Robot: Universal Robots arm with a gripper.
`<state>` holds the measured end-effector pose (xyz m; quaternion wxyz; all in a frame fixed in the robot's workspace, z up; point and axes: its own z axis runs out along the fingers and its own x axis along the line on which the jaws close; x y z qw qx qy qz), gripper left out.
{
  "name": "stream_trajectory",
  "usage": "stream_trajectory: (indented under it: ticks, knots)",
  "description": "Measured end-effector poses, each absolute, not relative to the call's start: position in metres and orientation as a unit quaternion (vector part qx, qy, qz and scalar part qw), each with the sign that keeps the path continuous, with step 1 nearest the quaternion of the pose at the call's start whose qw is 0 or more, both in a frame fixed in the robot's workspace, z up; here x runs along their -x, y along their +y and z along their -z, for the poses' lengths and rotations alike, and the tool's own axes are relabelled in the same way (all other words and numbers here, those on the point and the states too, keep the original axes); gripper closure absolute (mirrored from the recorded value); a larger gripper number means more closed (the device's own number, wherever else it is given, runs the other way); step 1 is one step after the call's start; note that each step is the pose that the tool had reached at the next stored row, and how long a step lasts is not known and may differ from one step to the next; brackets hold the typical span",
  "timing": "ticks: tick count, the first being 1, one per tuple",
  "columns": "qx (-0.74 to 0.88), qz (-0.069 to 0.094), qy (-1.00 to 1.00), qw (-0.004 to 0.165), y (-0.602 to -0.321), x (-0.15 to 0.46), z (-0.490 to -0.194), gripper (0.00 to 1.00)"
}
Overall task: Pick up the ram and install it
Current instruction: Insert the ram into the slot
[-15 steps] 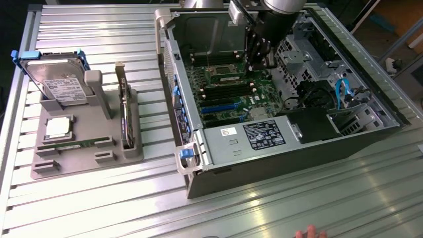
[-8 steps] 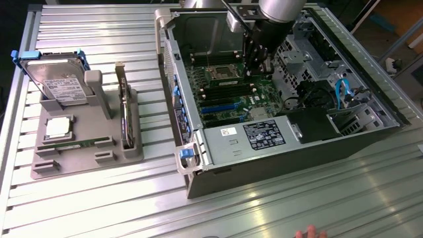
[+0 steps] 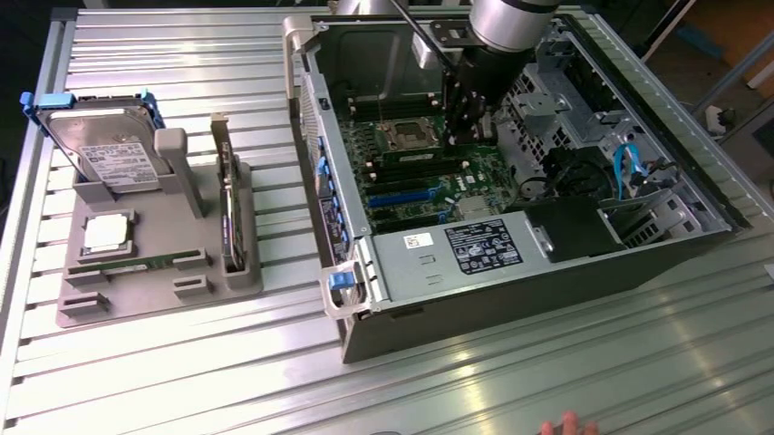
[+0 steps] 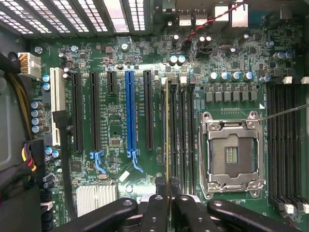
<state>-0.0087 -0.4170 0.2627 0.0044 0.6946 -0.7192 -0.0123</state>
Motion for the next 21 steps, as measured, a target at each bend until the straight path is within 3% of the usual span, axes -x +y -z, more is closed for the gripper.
stream_trajectory:
  ticks: [21]
  knots:
    - [-0.696,0.008,-0.718,0.0,-0.417,0.009,-0.2625,0.88]
